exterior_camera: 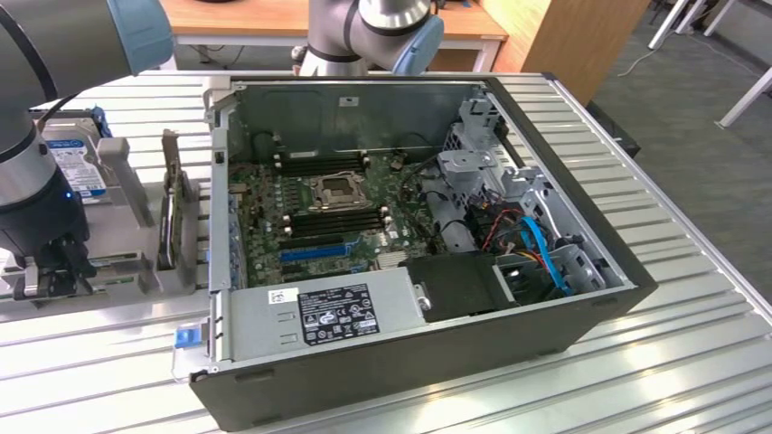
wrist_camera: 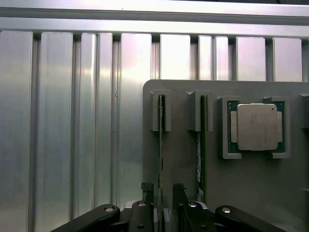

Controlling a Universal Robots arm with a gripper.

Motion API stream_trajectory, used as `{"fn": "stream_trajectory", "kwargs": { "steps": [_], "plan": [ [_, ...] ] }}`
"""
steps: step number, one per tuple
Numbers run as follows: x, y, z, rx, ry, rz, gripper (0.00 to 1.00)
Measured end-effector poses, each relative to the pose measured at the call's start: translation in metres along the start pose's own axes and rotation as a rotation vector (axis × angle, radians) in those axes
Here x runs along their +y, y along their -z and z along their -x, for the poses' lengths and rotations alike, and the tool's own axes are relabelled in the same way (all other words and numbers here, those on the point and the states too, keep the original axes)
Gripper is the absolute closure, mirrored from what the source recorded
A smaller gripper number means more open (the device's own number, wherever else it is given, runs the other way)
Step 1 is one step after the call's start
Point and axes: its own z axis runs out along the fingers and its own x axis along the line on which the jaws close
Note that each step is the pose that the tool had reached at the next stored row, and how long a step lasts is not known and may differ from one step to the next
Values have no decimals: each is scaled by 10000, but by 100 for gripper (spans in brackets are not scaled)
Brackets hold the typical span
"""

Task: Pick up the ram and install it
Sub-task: 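Pick up the ram and move it above insertion slot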

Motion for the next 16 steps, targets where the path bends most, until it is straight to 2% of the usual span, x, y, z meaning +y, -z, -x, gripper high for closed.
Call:
{"fn": "stream_trajectory", "kwargs": {
  "steps": [7, 8, 16],
  "plan": [
    [0, 0, 0, 0, 0, 0, 72],
    [0, 0, 0, 0, 0, 0, 79],
    [0, 0, 0, 0, 0, 0, 80]
  ]
}}
